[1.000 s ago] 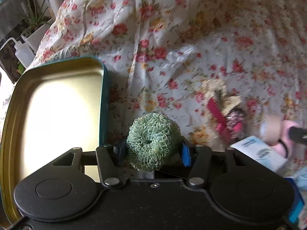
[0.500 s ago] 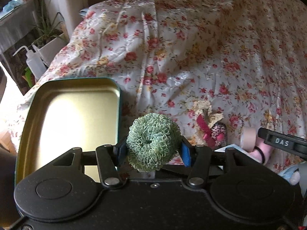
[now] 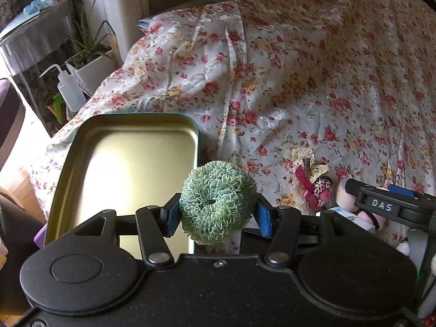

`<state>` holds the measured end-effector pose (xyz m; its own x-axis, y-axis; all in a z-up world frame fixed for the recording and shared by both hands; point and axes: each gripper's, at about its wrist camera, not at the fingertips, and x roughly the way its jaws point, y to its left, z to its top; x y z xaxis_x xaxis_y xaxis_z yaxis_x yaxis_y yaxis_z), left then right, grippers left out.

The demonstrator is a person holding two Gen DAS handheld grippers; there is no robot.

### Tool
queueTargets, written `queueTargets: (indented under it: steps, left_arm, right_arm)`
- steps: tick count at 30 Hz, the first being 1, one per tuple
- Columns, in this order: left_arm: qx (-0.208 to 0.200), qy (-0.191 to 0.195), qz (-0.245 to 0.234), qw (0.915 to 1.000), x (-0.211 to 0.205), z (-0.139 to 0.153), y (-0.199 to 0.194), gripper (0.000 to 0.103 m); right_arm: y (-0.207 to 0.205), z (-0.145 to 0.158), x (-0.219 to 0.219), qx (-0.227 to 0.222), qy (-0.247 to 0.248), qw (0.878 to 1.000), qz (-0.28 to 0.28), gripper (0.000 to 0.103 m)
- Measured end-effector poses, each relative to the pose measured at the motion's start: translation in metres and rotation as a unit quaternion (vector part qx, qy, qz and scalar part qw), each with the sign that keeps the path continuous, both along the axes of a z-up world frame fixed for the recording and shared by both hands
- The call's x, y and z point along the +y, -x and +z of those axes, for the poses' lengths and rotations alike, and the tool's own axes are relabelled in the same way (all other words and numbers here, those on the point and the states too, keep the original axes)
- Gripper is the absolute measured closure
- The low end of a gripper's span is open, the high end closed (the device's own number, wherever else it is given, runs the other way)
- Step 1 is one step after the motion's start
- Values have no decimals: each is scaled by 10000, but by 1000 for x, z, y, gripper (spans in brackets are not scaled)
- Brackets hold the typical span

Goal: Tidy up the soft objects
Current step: 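Carry the scrubber over the tray while the right gripper grasps the tape roll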

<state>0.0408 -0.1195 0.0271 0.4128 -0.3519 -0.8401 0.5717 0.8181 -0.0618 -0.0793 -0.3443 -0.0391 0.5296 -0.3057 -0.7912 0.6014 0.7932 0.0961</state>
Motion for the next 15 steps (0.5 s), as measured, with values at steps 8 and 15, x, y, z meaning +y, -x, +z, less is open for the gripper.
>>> queueTargets:
  steps: [8,15]
  left_arm:
    - [-114,23,96,9999,20,11,-4,50]
    - [90,-7,258,9996,37,12,-11,50]
  right_arm:
    - [8,26,12,-680,475,9966,31,18]
    - [-17,-14,8,337,-18,9990,309,28]
